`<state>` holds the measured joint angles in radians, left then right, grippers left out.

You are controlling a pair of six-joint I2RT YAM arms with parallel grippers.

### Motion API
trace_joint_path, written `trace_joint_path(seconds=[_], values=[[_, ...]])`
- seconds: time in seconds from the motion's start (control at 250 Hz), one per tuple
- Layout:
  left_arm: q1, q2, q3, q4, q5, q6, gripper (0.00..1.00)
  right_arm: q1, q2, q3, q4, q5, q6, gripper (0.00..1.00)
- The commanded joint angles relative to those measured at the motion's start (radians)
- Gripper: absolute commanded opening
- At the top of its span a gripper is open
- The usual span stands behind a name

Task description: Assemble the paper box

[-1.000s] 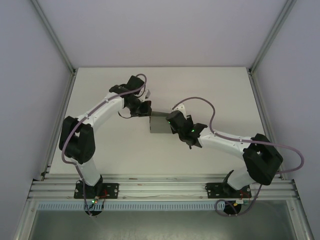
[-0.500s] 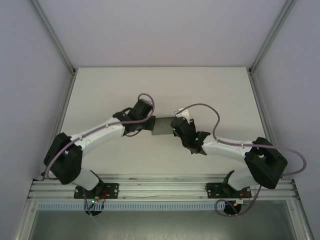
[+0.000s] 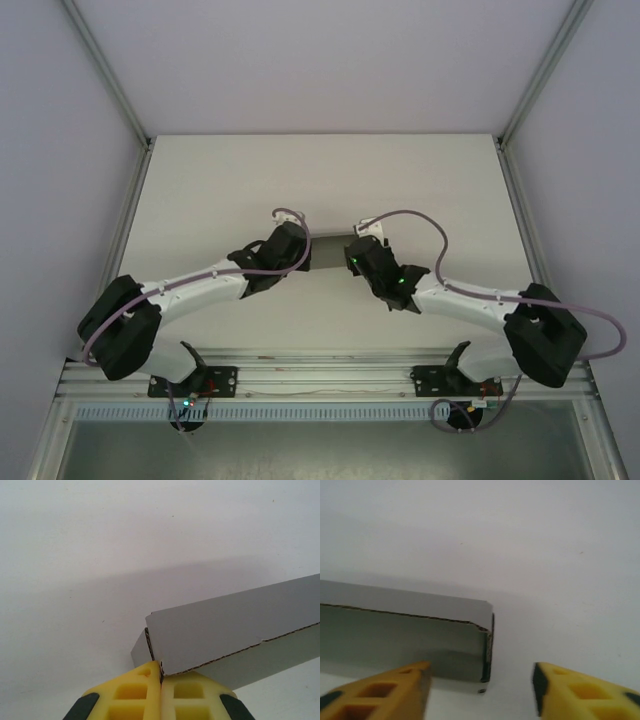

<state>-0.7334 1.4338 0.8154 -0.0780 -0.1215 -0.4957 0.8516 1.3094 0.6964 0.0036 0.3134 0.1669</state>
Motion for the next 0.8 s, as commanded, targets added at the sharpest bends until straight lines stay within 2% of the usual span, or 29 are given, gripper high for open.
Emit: trace_joint_path(seconds=[0.0,0.08,0.18,0.312,0.428,0.552,0.68,0.795], values=[[-0.008,0.061,-0.015,-0.185,-0.015,0.027,0.00,-0.042,-0.083,0.041,-0.100,-0.163,0.020,0.69],[-0.010,0.064,-0.002,-0.192,-0.027,0.037,0.00,-0.080,-0.126,0.041,-0.089,-0.225,0.059,0.78],[-0.012,0.073,0.011,-0.187,-0.009,0.054,0.00,-0.126,-0.139,0.066,-0.068,-0.256,0.089,0.83],[-0.013,0.094,0.038,-0.197,-0.016,0.065,0.00,-0.195,-0.069,0.150,-0.120,-0.278,0.119,0.83],[-0.013,0.099,0.048,-0.201,-0.025,0.071,0.00,-0.270,0.024,0.196,-0.169,-0.356,0.177,0.78],[-0.014,0.101,0.053,-0.188,-0.021,0.074,0.00,-0.308,0.080,0.166,-0.140,-0.399,0.212,0.75],[-0.013,0.115,0.072,-0.189,-0.014,0.082,0.00,-0.315,0.106,0.084,-0.033,-0.415,0.209,0.74],[-0.014,0.107,0.083,-0.178,0.029,0.104,0.13,-0.313,0.123,0.024,0.028,-0.410,0.222,0.73]])
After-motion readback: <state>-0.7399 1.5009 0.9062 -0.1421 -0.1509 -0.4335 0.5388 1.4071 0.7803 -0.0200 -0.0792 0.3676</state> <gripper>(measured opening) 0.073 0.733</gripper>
